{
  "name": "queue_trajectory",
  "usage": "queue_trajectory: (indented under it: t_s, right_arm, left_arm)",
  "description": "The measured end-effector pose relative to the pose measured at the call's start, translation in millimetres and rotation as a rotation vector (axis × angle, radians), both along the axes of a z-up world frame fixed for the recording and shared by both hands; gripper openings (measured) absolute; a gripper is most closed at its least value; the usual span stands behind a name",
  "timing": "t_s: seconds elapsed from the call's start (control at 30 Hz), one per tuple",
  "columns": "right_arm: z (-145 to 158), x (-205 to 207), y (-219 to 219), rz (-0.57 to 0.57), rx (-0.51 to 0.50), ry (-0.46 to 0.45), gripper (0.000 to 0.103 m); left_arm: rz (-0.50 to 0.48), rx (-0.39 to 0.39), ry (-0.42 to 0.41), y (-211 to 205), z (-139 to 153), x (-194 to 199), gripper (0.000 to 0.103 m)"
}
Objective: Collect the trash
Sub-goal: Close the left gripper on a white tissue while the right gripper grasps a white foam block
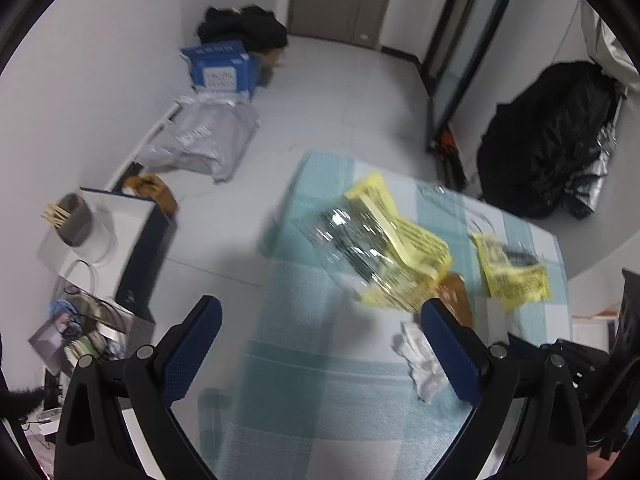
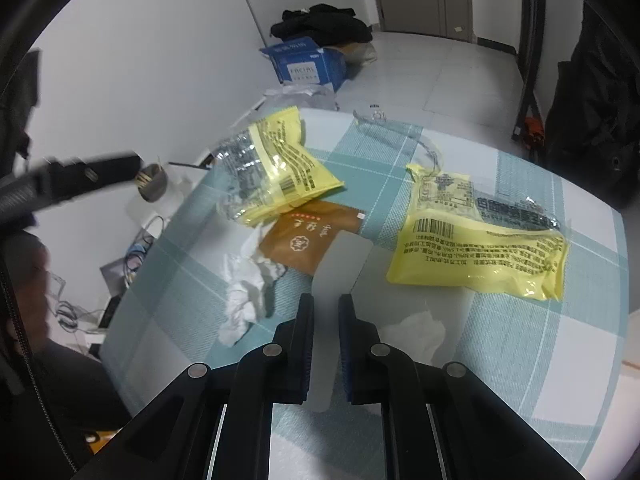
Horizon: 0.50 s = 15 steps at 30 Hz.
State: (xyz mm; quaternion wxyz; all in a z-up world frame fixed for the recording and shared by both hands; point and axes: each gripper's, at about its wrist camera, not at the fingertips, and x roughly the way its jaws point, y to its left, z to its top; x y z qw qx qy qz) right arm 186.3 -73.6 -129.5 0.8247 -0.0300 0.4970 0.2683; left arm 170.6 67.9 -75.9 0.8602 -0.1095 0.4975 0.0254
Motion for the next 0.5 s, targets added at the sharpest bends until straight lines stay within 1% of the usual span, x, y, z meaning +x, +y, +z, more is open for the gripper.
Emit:
queue_trajectory:
  t_s: [0.1, 0.2, 0.3, 0.43, 0.5]
  right_arm:
    - [8, -3, -8, -0.009, 0.046, 0.001, 0.011]
    - [21, -7, -17, -0.021, 0.08, -0.026, 0.011]
    - [30, -10, -22, -0.028, 0.085, -0.043, 0.011]
    - [40, -11, -34, -0.042, 0.104, -0.062, 0.011]
    - [44, -12, -42, -0.05, 0.114, -0.069, 0.011]
  left_arm:
    - [-0.051, -0.036, 0.046, -13, -13, 4, 0.098]
    - [-0.084, -0.049, 0.088, -24, -24, 7, 0.098]
    - [-0.076, -0.026, 0.107, -36, -34, 7, 0.098]
    - [-0.112, 0.039, 0.14, -53, -45, 9, 0.098]
    - [-0.114, 0.054, 0.146, -55, -46, 10, 0.098]
